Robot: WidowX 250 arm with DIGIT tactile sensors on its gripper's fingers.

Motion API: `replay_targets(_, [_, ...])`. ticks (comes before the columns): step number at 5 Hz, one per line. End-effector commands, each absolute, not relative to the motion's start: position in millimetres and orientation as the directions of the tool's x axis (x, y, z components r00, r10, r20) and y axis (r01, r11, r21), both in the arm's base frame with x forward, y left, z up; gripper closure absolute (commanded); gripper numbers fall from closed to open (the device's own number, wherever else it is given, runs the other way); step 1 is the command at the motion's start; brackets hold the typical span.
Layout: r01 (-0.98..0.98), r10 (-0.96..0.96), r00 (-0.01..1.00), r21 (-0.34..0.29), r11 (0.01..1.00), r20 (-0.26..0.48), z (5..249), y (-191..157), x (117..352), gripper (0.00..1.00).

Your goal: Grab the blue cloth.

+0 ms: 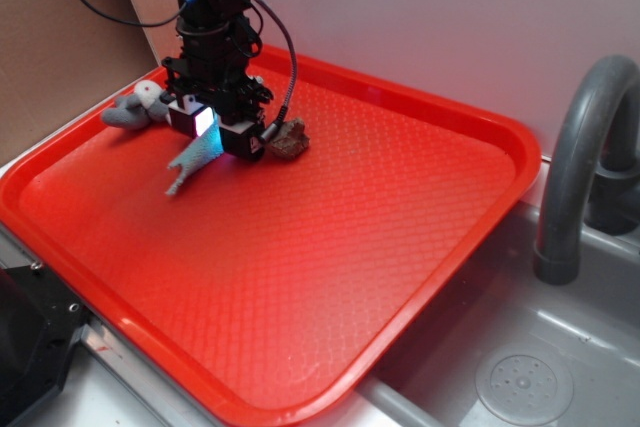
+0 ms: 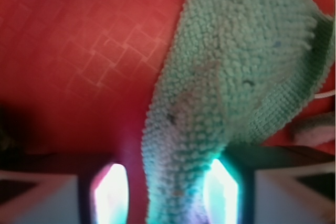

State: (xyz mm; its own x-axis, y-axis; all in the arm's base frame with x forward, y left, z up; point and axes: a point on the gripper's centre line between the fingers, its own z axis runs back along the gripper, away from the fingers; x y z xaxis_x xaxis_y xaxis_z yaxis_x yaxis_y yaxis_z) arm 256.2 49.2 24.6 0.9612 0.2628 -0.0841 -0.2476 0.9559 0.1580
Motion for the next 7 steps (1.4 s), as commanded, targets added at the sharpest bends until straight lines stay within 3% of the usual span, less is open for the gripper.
replay_targets(1, [-0.189, 0.236, 0.957, 0.259, 0.947, -0.166, 43, 52, 245, 1.00])
replay_targets(2, [-0.205, 0.248, 0.957, 0.256, 0.945, -0.148, 93, 41, 243, 1.00])
replay_targets(4, [-0.020, 0.017, 0.999, -0.081, 0.997, -0.042, 186, 11, 219, 1.00])
replay_targets(6, [0.007, -0.005, 1.000, -0.100, 0.995, 0.017, 213, -2, 191, 1.00])
replay_targets(7, [0.048, -0.047, 0.998, -0.025, 0.999, 0.037, 211, -7, 193, 1.00])
